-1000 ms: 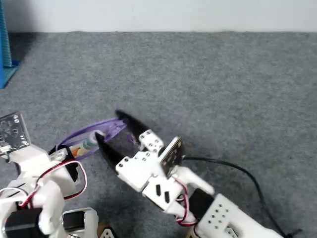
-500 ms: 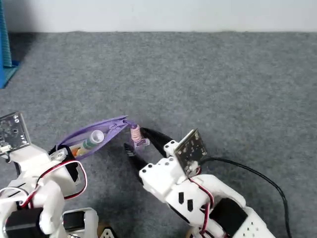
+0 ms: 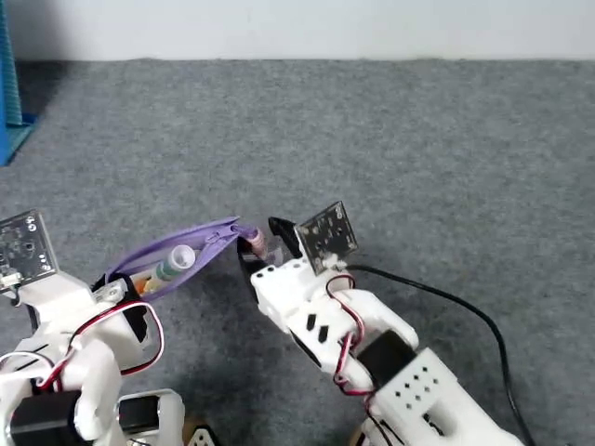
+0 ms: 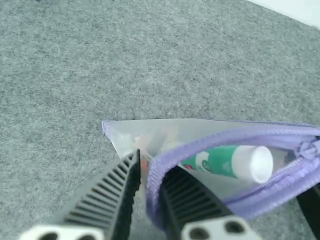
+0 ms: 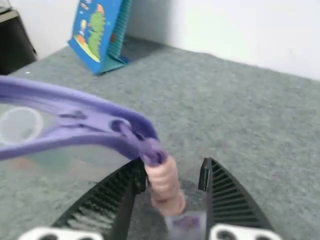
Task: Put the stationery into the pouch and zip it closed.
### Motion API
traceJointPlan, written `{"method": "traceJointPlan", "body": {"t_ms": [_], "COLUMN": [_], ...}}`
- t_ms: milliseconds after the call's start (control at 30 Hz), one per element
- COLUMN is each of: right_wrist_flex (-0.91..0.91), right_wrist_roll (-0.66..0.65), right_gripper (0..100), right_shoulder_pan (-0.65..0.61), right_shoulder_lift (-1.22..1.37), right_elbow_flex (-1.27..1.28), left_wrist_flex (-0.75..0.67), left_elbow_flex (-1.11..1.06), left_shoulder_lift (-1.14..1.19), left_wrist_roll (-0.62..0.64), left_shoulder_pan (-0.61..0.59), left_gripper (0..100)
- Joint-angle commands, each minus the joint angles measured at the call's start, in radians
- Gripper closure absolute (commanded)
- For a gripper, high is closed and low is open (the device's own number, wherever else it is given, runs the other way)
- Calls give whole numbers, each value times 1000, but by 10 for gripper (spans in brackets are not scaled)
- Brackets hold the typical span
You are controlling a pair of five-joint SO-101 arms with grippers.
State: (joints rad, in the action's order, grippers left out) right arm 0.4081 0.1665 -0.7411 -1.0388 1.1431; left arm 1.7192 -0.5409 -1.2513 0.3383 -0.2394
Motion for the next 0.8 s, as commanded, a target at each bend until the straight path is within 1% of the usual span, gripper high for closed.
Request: {"method": "traceJointPlan", "body": {"t_ms": [0, 67, 133, 233, 367, 467, 533, 600, 767], "right_wrist_flex": [-30, -28, -30, -28, -27, -25, 18, 58, 130], "right_wrist_roll": [11, 12, 6, 6, 5, -2, -41, -71, -124], "right_gripper": [880, 948, 994, 976, 991, 991, 991, 991, 991], "right_shoulder_pan": [31, 44, 51, 56, 51, 54, 50, 48, 48], "right_shoulder_lift": [25, 25, 24, 24, 21, -35, -99, -179, -334], "right_elbow_flex": [-11, -11, -11, -11, -11, -5, -5, -5, -5], "left_wrist_flex": [3, 3, 3, 3, 3, 2, 3, 5, 5], "left_elbow_flex": [51, 51, 51, 51, 51, 58, 64, 67, 62], "left_shoulder_lift": [0, 0, 0, 0, 0, 0, -3, -11, -75], "left_wrist_roll": [8, 8, 8, 8, 8, 3, 2, 2, 6], "left_shoulder_pan": [5, 5, 5, 5, 5, 0, 6, 6, 5], "left_gripper": [988, 988, 988, 988, 988, 987, 974, 915, 679]}}
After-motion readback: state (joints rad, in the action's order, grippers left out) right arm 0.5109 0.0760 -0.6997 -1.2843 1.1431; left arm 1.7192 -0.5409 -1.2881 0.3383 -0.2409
